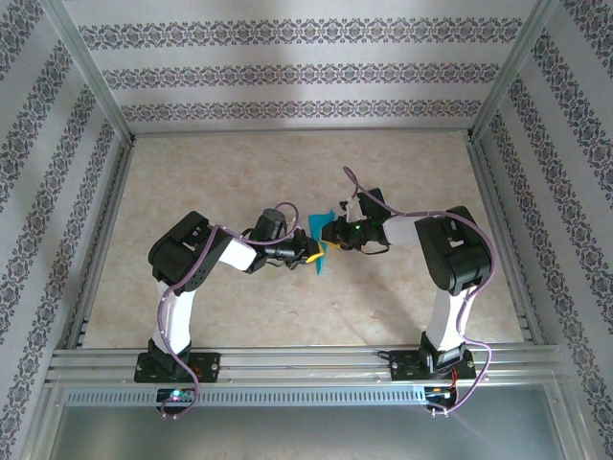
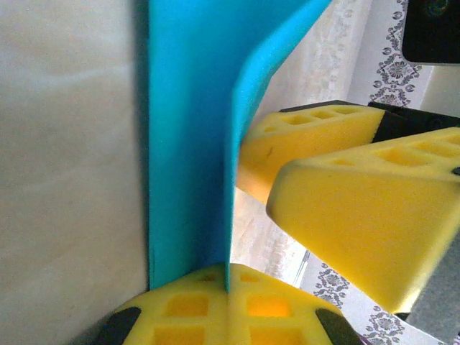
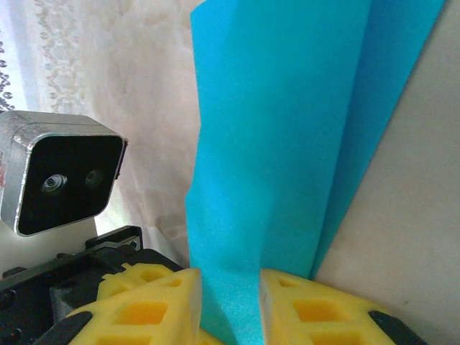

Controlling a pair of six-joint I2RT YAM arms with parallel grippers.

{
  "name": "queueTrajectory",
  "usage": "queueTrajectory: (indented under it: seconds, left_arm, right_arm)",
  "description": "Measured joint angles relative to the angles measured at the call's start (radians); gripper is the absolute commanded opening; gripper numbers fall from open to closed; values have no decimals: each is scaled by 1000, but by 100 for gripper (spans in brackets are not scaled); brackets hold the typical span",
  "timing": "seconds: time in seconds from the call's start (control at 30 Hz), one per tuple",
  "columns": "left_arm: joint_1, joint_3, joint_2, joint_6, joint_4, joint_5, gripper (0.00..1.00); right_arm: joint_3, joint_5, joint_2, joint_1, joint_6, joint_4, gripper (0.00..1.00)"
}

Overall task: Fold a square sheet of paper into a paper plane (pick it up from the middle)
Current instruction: Fold the wing for the fifth time at the center of the table.

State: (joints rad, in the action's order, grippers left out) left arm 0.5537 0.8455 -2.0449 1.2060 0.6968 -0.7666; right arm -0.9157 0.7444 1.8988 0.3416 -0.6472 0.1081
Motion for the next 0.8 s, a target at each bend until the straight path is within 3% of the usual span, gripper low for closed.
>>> queueTrajectory:
  seconds: [0.8]
  left_arm:
    - [-6, -32, 64, -13, -72, 45, 15]
  right_arm:
    - [-116, -126, 21, 36, 20, -211, 31]
